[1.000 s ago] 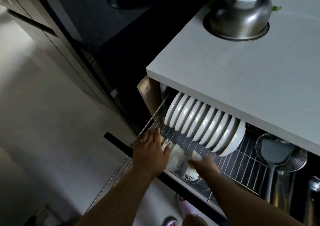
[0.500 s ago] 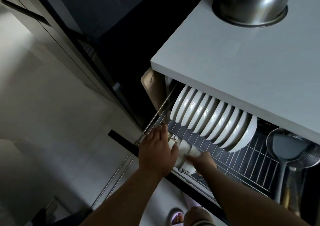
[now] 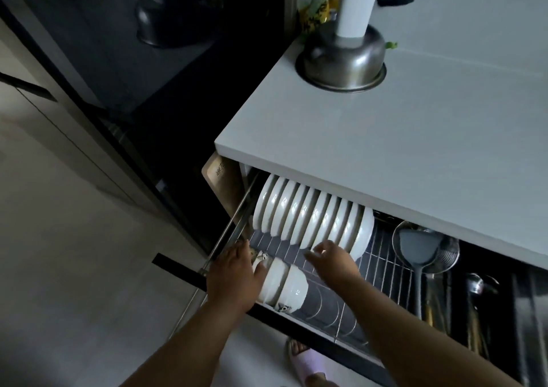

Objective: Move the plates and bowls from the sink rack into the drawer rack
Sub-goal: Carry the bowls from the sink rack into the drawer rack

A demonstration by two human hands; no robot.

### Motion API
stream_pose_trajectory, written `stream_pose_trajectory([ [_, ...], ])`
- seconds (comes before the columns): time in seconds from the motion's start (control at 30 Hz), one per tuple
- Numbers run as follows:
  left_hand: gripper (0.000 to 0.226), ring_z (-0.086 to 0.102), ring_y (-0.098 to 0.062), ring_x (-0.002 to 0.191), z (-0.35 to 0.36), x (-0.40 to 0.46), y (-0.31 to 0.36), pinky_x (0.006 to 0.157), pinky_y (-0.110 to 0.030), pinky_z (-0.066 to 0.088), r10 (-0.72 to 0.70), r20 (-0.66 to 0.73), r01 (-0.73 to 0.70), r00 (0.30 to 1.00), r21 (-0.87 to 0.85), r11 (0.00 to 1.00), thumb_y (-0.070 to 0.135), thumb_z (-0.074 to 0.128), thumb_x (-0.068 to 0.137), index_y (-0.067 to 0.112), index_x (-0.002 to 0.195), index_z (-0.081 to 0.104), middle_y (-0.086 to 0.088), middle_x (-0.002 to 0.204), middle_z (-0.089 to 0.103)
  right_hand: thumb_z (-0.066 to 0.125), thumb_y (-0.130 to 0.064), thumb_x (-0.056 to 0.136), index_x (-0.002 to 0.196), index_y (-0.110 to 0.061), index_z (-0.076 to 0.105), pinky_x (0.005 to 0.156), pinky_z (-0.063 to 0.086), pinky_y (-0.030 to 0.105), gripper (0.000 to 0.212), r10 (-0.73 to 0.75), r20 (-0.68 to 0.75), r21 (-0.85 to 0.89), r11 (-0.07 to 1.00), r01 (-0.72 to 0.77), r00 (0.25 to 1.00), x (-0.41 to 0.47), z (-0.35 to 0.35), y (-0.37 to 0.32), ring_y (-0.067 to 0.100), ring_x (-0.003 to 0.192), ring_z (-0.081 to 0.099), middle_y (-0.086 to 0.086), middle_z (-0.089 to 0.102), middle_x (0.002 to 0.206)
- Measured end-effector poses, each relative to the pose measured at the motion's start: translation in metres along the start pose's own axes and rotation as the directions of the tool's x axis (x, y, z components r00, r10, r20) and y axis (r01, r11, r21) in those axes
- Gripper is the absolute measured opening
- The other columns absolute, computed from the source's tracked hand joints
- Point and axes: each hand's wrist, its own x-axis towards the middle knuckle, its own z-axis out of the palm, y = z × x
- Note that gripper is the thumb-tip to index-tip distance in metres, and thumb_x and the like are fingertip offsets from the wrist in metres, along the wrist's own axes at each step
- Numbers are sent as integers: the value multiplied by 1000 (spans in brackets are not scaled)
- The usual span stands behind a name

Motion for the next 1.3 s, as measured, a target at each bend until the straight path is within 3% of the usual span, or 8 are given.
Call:
stream_pose_trajectory([
  [0.17, 55, 51, -24, 124, -19, -12, 26, 101, -36, 42, 28, 62, -13, 998, -232, 973, 39, 51, 92, 20, 143, 39, -4, 137, 55, 54, -45, 92, 120, -16, 55, 69, 50, 25, 40, -94, -182, 42, 994, 103, 979, -55, -62, -4, 10, 79, 63, 3, 69, 106],
  [0.3, 47, 61, -18, 101, -33, -35, 66, 83, -30, 47, 153, 113, -122, 982, -244, 962, 40, 47, 96, 24, 140, 39, 2, 118, 62, 54, -44, 92, 113, -18, 58, 57, 43, 23, 34, -61, -371, 64, 994, 91, 927, -106, -101, 9, 8, 72, 58, -3, 66, 94],
  [0.6, 45, 60, -8, 74, -33, -85, 161, 71, -30, 51, 454, 109, -399, 885, -329, 856, 38, 45, 98, 24, 140, 39, 7, 91, 63, 58, -42, 90, 107, -21, 61, 58, 39, 18, 26, 59, -619, 167, 984, 58, 783, -197, -157, 69, 6, 78, 59, -5, 66, 93],
  [0.7, 45, 61, -10, 72, -25, -102, 188, 69, -31, 52, 516, 135, -451, 846, -334, 828, 41, 46, 97, 25, 140, 39, 6, 90, 64, 57, -40, 91, 101, -24, 59, 49, 36, 10, 19, 101, -665, 197, 979, 43, 740, -223, -170, 88, -6, 69, 53, -12, 60, 82],
  [0.83, 44, 61, -10, 70, -17, -125, 227, 62, -28, 48, 591, 146, -524, 793, -330, 785, 40, 47, 98, 23, 138, 41, 6, 88, 63, 58, -43, 90, 100, -23, 63, 61, 45, 20, 23, 139, -706, 203, 979, 11, 694, -253, -186, 117, 5, 75, 59, -11, 64, 83],
  [0.93, 42, 63, -11, 75, -7, -144, 260, 72, -32, 53, 640, 151, -578, 753, -314, 754, 39, 47, 98, 24, 137, 42, 6, 87, 64, 59, -42, 89, 97, -23, 64, 70, 52, 29, 22, 180, -732, 239, 971, 1, 657, -277, -198, 146, 10, 80, 61, -7, 66, 87],
  [1.13, 42, 63, -15, 84, 25, -190, 343, 80, -34, 53, 712, 169, -665, 681, -264, 699, 45, 46, 95, 26, 133, 45, 6, 92, 67, 60, -39, 89, 89, -23, 64, 60, 39, 20, 17, 254, -778, 281, 959, -43, 574, -333, -229, 224, 9, 77, 58, -6, 64, 85],
  [1.3, 43, 61, -18, 100, 56, -243, 420, 86, -32, 50, 781, 197, -751, 593, -217, 624, 45, 46, 94, 26, 133, 46, 7, 100, 68, 60, -41, 88, 88, -21, 65, 72, 50, 30, 22, 353, -799, 359, 929, -85, 487, -383, -262, 299, 13, 81, 60, -6, 66, 84],
])
